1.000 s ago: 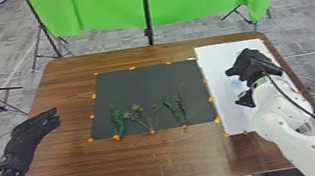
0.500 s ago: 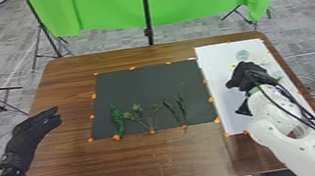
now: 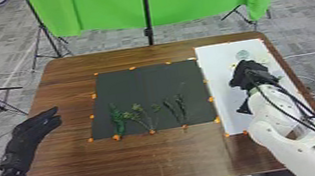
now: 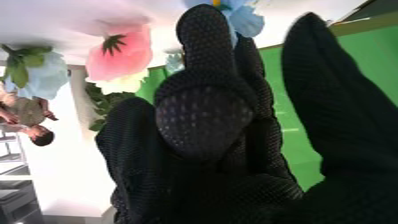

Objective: Arrange flowers

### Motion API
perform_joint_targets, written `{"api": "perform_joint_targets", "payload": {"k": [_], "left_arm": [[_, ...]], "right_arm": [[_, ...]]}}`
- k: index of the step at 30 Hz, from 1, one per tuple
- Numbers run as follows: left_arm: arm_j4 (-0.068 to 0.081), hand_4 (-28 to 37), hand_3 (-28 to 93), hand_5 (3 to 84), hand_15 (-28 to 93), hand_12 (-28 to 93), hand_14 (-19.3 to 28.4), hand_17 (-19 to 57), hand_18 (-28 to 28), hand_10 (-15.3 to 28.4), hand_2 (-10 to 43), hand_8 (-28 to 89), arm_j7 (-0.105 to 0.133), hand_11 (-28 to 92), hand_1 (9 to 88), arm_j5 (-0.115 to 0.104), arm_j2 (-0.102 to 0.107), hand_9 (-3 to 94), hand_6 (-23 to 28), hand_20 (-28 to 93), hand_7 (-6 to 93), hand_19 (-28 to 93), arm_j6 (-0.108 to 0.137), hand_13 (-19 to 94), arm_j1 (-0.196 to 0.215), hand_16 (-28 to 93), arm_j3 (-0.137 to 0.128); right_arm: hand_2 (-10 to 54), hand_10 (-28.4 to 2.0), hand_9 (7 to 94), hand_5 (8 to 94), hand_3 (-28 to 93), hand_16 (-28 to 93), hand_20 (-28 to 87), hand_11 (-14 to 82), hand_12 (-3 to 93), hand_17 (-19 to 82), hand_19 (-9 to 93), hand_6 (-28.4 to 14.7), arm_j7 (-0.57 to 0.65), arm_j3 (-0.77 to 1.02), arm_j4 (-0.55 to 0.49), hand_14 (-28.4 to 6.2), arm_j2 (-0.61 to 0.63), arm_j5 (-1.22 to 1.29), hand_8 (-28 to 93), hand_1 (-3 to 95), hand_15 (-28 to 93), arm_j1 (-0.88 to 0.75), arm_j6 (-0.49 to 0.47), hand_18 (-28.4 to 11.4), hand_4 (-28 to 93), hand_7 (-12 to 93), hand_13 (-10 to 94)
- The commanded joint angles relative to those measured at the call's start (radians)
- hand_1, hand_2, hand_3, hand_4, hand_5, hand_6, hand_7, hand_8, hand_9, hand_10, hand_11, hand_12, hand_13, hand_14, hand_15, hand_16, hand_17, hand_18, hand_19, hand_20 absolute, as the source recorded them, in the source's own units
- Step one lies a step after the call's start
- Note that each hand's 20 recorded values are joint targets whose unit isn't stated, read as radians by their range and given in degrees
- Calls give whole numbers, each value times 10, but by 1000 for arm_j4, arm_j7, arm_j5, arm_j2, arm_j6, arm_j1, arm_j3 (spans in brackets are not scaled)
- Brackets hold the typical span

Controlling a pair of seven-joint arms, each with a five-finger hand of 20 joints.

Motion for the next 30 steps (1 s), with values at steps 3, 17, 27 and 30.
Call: {"api": "perform_joint_targets", "payload": {"k": [3,17,27,30], "left_arm": [[2,-150,645,470,132,114,185,102,138,145,-13,-50,-6,154,290,5,-11,432,61,208,76,112,-12,357,11,18,-4],[-2,-151,648,481,147,117,188,110,139,148,-14,-51,80,167,292,-19,5,448,62,211,84,118,108,373,26,18,2],[-18,-170,652,487,157,113,190,114,139,151,3,-54,79,177,278,-44,21,459,63,214,90,121,139,378,73,8,-54],[-23,-181,647,487,158,112,190,114,139,151,21,-54,68,175,269,-45,30,457,62,214,90,121,157,378,69,7,-49]], "right_arm": [[-95,-119,859,663,600,350,546,194,361,663,932,12,-13,-25,56,-16,-17,-18,-46,510,549,-9,40,-126,-123,177,937],[-95,-102,925,801,517,313,519,121,445,684,932,-39,-45,-13,-59,2,10,-21,184,657,577,12,266,-106,-110,221,937],[-95,-101,929,802,523,314,521,120,452,686,932,-37,-237,-237,-162,2,0,347,189,652,580,411,132,-105,-103,227,937],[-95,-101,927,802,525,317,521,118,454,686,932,-37,-300,-347,-116,1,-50,450,190,651,577,546,46,-103,-106,227,937]]}}
